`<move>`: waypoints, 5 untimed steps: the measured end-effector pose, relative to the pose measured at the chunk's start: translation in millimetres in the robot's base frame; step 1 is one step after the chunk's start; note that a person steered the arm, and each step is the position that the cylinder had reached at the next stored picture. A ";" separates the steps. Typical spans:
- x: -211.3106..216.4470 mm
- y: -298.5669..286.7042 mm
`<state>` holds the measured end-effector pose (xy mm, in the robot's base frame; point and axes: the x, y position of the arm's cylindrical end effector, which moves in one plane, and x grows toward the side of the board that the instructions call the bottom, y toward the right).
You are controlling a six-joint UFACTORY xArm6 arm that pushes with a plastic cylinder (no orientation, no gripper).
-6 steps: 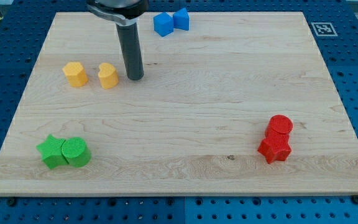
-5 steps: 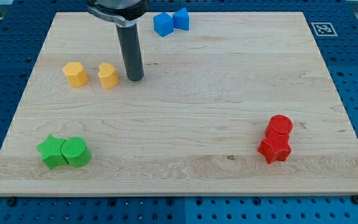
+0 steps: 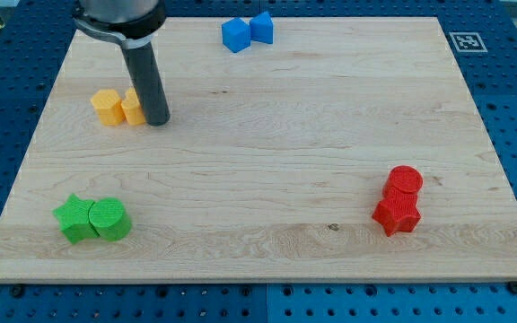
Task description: Push the yellow heart into the yellow hexagon
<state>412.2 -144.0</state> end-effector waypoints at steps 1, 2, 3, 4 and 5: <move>0.0 -6.7; 0.2 -4.5; 1.8 55.0; 2.8 127.3; 15.9 153.8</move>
